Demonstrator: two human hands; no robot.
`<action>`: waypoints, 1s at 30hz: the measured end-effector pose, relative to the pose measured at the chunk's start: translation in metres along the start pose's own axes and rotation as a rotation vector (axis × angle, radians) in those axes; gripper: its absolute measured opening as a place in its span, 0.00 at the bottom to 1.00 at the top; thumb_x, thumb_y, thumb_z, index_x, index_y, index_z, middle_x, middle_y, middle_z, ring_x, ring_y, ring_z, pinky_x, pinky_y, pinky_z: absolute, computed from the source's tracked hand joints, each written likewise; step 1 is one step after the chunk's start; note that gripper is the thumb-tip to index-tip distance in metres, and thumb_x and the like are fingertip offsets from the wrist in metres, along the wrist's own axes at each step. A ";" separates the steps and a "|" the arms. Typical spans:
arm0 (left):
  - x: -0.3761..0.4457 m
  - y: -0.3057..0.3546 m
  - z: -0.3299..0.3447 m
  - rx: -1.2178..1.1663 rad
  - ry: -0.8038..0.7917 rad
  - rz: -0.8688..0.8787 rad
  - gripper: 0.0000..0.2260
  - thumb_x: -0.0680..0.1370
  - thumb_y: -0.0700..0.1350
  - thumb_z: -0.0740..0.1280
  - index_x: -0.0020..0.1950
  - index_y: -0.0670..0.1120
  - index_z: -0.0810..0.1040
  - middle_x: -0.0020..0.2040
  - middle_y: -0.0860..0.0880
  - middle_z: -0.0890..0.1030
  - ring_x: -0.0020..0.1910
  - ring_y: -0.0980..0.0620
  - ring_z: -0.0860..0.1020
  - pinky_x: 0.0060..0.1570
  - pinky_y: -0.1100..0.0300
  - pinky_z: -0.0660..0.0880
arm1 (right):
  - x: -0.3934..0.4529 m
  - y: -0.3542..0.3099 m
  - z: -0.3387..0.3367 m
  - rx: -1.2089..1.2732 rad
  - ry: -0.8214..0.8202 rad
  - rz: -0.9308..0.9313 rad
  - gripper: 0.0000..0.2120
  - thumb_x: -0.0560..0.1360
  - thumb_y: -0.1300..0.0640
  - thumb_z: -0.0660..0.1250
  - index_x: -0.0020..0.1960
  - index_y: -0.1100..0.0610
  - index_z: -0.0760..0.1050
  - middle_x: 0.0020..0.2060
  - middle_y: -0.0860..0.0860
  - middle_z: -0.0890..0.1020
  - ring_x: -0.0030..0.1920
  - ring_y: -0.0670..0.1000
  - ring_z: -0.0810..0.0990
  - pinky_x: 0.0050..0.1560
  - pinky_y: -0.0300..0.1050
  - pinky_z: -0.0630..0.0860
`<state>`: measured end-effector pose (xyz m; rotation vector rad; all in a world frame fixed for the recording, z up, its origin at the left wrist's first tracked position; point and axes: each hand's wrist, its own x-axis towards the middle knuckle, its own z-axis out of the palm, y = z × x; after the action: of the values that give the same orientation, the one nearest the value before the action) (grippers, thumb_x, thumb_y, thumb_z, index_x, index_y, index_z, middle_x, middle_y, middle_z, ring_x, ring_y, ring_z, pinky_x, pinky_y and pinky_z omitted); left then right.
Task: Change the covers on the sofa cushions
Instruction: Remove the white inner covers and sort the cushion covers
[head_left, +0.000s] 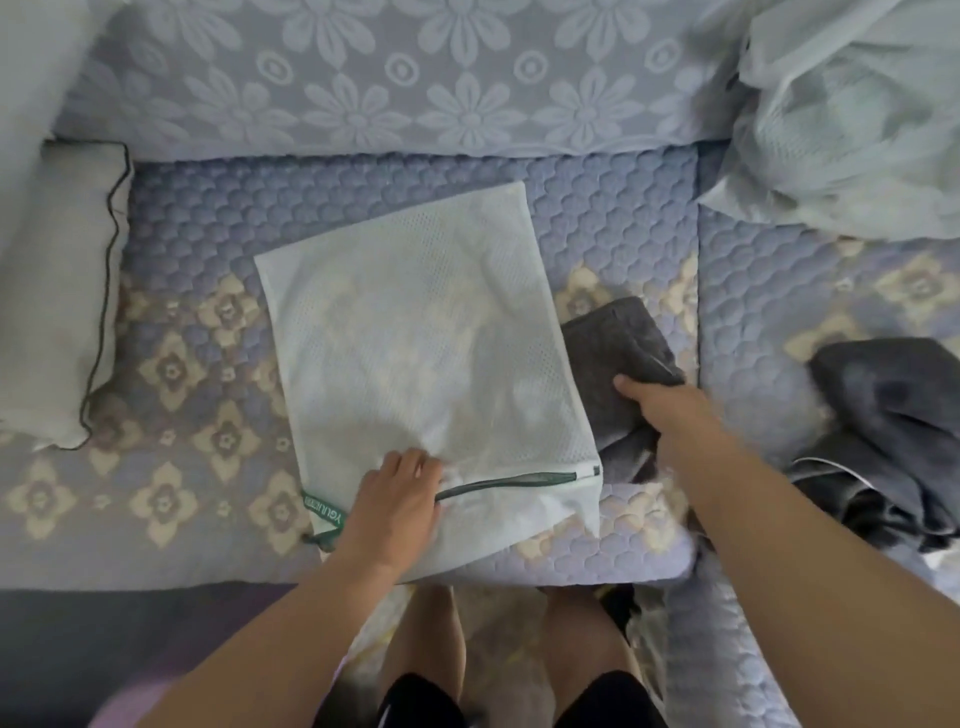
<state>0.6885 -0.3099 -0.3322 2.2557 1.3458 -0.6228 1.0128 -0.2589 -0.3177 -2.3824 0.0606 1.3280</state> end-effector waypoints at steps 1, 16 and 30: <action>0.003 -0.001 0.001 -0.005 0.002 -0.014 0.17 0.69 0.48 0.76 0.55 0.48 0.77 0.53 0.47 0.77 0.49 0.44 0.76 0.39 0.50 0.77 | 0.001 -0.001 -0.008 0.051 -0.001 0.007 0.38 0.65 0.49 0.82 0.68 0.62 0.72 0.57 0.58 0.80 0.55 0.60 0.80 0.59 0.61 0.78; 0.023 -0.029 -0.025 -0.351 -0.117 -0.215 0.11 0.84 0.45 0.59 0.48 0.45 0.79 0.43 0.49 0.79 0.43 0.49 0.77 0.42 0.56 0.70 | -0.116 0.052 -0.083 0.528 -0.526 0.022 0.17 0.71 0.67 0.68 0.60 0.63 0.80 0.56 0.62 0.84 0.55 0.60 0.84 0.52 0.55 0.83; -0.004 -0.025 -0.079 -0.841 0.218 -0.223 0.11 0.85 0.43 0.57 0.44 0.45 0.71 0.38 0.51 0.74 0.37 0.56 0.71 0.40 0.63 0.69 | -0.164 0.131 0.067 0.342 -0.880 0.288 0.22 0.69 0.73 0.73 0.62 0.64 0.80 0.58 0.67 0.82 0.59 0.66 0.81 0.67 0.65 0.73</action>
<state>0.6769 -0.2563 -0.2697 1.5226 1.5824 0.1417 0.8386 -0.3801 -0.2567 -1.3913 0.3486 2.1760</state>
